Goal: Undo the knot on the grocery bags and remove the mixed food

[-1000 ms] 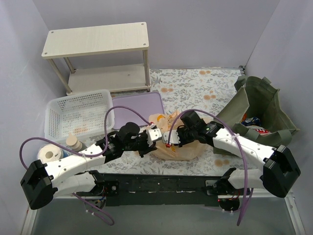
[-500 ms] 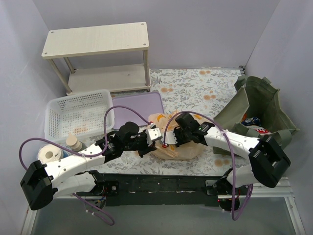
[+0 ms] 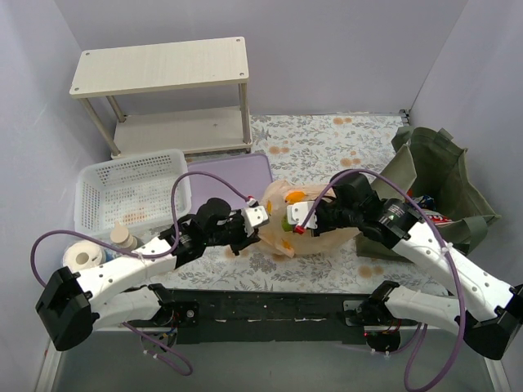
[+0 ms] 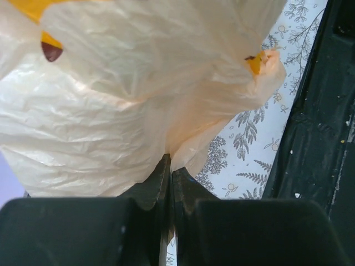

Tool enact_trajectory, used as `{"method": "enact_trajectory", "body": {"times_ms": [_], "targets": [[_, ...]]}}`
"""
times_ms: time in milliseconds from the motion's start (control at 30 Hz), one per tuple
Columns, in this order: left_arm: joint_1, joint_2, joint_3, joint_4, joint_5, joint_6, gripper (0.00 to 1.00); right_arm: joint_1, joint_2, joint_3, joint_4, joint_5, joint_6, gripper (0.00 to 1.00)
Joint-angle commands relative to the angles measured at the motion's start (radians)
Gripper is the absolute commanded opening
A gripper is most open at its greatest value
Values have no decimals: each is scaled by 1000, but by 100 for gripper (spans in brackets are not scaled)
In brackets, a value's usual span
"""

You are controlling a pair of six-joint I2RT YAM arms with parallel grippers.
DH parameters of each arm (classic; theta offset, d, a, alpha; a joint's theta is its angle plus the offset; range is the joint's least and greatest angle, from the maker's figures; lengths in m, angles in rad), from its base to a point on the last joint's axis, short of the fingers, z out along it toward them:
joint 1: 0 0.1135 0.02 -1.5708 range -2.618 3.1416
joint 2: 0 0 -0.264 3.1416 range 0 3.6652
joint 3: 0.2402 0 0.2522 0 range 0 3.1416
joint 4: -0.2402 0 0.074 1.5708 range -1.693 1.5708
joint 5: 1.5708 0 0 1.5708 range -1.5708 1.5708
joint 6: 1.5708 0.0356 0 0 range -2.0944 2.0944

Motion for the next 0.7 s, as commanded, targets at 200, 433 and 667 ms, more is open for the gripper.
{"method": "enact_trajectory", "body": {"times_ms": [200, 433, 667], "targets": [[84, 139, 177, -14, 122, 14, 2, -63, 14, 173, 10, -247, 435, 1], [79, 161, 108, -120, 330, -4, 0, -233, 114, 437, 113, -321, 612, 1], [78, 147, 203, -175, 269, 23, 0, -333, 105, 346, 282, -411, 822, 1]]}}
